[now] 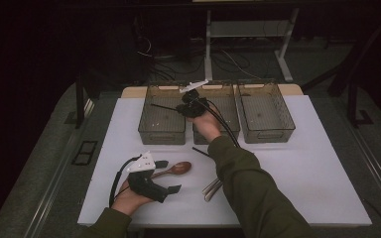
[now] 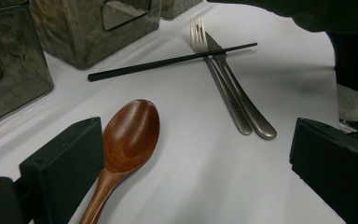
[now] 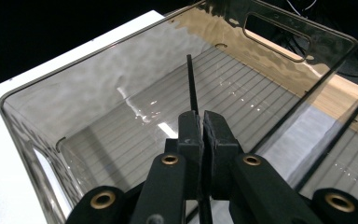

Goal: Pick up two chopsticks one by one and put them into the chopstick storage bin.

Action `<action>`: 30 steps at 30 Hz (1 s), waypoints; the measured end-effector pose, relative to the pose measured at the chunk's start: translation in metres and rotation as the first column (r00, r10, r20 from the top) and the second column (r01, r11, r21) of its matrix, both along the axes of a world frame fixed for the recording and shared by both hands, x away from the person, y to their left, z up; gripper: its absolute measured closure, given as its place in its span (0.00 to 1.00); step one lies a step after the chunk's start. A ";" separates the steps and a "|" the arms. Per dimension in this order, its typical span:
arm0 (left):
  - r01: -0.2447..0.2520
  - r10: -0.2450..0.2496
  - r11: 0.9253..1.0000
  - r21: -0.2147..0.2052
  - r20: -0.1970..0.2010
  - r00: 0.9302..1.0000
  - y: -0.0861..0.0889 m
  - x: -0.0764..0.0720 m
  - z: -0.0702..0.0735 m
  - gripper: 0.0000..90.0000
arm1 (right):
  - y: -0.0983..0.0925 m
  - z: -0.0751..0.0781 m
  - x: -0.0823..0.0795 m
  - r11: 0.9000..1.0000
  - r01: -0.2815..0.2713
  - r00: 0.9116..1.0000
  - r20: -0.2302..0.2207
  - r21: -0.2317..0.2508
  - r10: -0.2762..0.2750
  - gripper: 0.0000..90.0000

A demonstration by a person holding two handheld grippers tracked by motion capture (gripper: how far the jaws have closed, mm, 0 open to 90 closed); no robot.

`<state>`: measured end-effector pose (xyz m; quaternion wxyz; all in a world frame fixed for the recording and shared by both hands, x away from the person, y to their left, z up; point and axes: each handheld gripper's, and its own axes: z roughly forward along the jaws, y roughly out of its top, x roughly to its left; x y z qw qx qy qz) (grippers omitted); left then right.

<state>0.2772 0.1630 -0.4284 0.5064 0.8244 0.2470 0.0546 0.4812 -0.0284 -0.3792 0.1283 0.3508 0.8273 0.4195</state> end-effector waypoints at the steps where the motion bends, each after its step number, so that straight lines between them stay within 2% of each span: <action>1: 0.001 -0.001 1.000 0.000 0.000 1.000 0.000 0.000 0.000 0.02 | 0.004 -0.001 0.001 1.000 0.002 1.000 -0.003 -0.007 -0.002 0.95; 9: 0.001 -0.001 1.000 -0.001 -0.001 1.000 0.000 0.000 0.000 0.02 | 0.012 -0.005 0.002 0.999 -0.012 1.000 -0.018 -0.035 0.012 0.93; 12: 0.001 -0.001 1.000 -0.001 -0.002 1.000 0.000 0.000 0.000 0.02 | 0.014 -0.005 0.001 1.000 -0.019 1.000 -0.018 -0.023 0.019 0.75; 18: 0.002 -0.002 1.000 0.000 -0.003 1.000 0.000 0.000 0.000 0.02 | 0.011 -0.002 -0.001 1.000 -0.017 1.000 -0.019 -0.013 0.016 0.59; 24: 0.005 -0.005 1.000 0.002 0.000 1.000 0.000 0.001 0.000 0.02 | 0.002 0.007 -0.008 0.998 -0.050 0.998 -0.024 0.033 0.051 0.52; 30: -0.001 0.001 1.000 0.006 -0.004 1.000 0.000 0.001 -0.001 0.02 | -0.016 0.014 -0.022 0.996 -0.082 0.997 -0.007 0.044 0.082 0.50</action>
